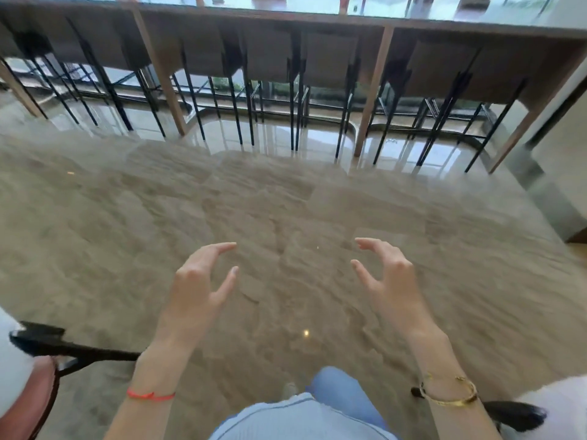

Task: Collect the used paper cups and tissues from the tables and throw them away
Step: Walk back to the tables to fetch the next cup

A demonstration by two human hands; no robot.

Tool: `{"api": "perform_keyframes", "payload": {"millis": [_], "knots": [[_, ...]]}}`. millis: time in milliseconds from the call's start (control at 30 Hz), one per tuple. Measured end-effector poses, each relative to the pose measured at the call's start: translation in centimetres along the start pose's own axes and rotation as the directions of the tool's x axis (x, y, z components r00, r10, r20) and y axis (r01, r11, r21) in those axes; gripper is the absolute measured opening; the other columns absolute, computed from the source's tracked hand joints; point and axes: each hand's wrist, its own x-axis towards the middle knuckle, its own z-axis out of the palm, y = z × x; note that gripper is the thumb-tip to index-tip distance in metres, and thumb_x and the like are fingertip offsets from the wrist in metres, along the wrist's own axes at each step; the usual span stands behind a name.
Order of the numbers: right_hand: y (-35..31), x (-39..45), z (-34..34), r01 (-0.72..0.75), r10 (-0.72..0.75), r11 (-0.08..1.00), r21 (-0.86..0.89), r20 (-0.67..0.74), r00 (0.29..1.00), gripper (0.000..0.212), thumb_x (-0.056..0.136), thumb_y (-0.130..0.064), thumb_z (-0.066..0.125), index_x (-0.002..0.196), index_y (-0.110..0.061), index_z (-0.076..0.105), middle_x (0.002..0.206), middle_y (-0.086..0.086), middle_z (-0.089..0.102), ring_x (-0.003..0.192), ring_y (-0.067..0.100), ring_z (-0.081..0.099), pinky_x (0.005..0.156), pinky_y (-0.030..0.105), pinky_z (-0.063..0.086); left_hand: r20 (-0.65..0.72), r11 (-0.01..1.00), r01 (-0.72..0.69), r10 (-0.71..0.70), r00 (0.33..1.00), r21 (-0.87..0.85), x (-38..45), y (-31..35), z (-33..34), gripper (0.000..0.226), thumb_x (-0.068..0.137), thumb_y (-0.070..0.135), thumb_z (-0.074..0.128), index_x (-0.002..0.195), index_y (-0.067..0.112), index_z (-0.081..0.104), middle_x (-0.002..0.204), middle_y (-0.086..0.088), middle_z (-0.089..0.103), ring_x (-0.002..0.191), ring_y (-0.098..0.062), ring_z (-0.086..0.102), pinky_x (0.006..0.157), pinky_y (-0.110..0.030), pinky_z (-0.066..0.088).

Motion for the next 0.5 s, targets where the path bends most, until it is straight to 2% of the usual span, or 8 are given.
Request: {"api": "perform_keyframes", "payload": {"millis": [300, 500], "knots": [[3.2, 17.4, 6.4, -0.021, 0.021, 1.000, -0.001, 0.041, 0.999, 0.033, 0.087, -0.021, 0.068, 0.120, -0.019, 0.061, 0.111, -0.010, 0.062, 0.111, 0.009, 0.053, 0.092, 0.011, 0.031, 0.040, 0.999, 0.025, -0.026, 0.999, 0.025, 17.1, -5.7, 4.3, 0.036, 0.086, 0.015, 0.070, 0.122, 0.017, 0.064, 0.115, 0.010, 0.061, 0.106, 0.001, 0.052, 0.094, 0.000, 0.028], [5.4, 32.9, 10.1, 0.009, -0.009, 1.000, -0.007, 0.070, 0.997, 0.034, 0.086, -0.020, 0.070, 0.118, -0.018, 0.062, 0.111, -0.006, 0.065, 0.111, 0.013, 0.055, 0.093, 0.018, 0.036, 0.014, 0.999, 0.025, -0.025, 1.000, 0.022, 31.4, -9.1, 7.8, 0.036, 0.085, 0.011, 0.071, 0.120, 0.015, 0.065, 0.114, 0.005, 0.064, 0.106, -0.005, 0.056, 0.094, -0.002, 0.030]]}}
